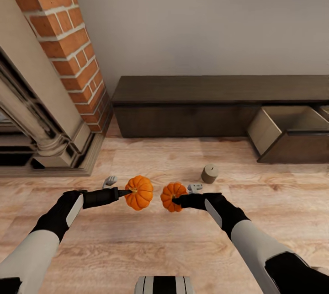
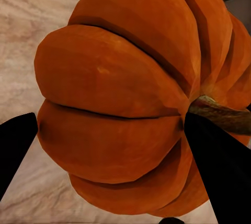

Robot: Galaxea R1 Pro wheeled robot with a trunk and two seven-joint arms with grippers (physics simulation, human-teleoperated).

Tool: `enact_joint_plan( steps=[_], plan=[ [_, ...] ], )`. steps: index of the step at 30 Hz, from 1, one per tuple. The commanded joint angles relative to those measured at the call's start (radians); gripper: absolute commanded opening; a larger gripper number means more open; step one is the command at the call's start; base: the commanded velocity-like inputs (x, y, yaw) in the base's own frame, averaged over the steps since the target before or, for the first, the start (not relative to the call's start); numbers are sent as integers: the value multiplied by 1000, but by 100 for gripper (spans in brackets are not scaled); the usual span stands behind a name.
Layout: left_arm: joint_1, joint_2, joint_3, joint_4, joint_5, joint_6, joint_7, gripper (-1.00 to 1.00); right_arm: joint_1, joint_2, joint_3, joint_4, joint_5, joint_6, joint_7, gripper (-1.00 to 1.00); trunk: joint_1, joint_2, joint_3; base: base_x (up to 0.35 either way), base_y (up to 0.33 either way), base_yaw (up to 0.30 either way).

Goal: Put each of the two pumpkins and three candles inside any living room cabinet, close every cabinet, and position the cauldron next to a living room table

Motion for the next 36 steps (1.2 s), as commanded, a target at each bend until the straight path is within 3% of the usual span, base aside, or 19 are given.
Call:
enact_joint_plan(
  steps=[1, 7, 14, 27, 32, 36],
  plan=[
    [0, 0, 1, 5, 5, 6, 7, -100, 0, -1, 5, -4, -7, 6, -3, -100, -1, 0, 3, 0, 0, -45],
    [0, 1, 9, 13, 5, 6, 13, -100, 0, -1, 1, -15, -7, 9, -2, -100, -3, 1, 27, 0, 0, -13],
    [0, 18, 13, 8, 5, 10, 11, -100, 0, 0, 6, -121, -10, 80, 1, -100, -6, 3, 54, 0, 0, -1],
    [0, 24, 15, 8, 5, 16, 10, -100, 1, -1, -3, -159, -10, 110, 28, -100, -12, 6, 104, 0, 0, 0],
    [0, 25, 18, 8, 7, 18, 9, -100, 1, 0, -2, -253, -9, 195, 28, -100, -15, 7, 124, 0, 0, 0],
    [0, 25, 46, 8, 7, 19, 9, -100, 1, -1, -3, -285, -8, 233, 27, -100, -16, 8, 139, 0, 0, 0]
  ],
)
